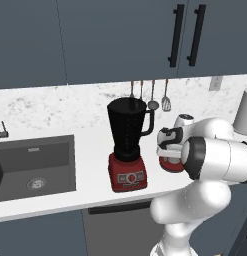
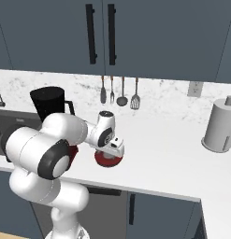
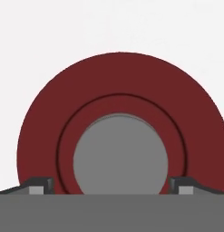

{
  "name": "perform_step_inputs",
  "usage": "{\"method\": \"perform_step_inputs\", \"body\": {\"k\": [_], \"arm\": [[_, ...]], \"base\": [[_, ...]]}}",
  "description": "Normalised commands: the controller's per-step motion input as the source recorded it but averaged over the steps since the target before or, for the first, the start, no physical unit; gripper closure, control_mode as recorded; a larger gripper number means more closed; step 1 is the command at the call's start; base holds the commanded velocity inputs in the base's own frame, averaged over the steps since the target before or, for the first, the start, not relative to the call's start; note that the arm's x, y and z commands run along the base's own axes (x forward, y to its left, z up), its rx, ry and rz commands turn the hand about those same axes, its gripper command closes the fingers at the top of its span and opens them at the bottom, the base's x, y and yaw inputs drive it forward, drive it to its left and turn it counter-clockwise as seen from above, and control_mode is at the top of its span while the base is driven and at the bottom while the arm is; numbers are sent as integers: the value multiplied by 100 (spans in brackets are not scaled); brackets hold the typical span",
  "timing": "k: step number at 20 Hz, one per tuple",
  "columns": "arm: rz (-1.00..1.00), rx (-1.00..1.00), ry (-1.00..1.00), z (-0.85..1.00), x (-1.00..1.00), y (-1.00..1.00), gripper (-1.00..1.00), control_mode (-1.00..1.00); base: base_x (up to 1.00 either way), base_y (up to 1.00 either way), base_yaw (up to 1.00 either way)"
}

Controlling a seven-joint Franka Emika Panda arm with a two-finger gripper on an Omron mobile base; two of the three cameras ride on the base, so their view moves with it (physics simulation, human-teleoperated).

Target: Close the lid blender by securely placing the lid on top.

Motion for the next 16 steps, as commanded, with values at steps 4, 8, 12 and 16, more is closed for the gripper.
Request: {"method": "perform_step_inputs", "body": {"k": [4, 8, 12, 16], "arm": [[1, 0, -3, -25, 14, 0, -100, -100], [0, 0, 0, -33, 11, 0, -100, -100], [0, 0, 0, -56, 6, 5, 100, -100], [0, 0, 0, -38, 0, 3, 100, -100]], "base": [[0, 0, 0], [0, 0, 0], [0, 0, 0], [0, 0, 0]]}}
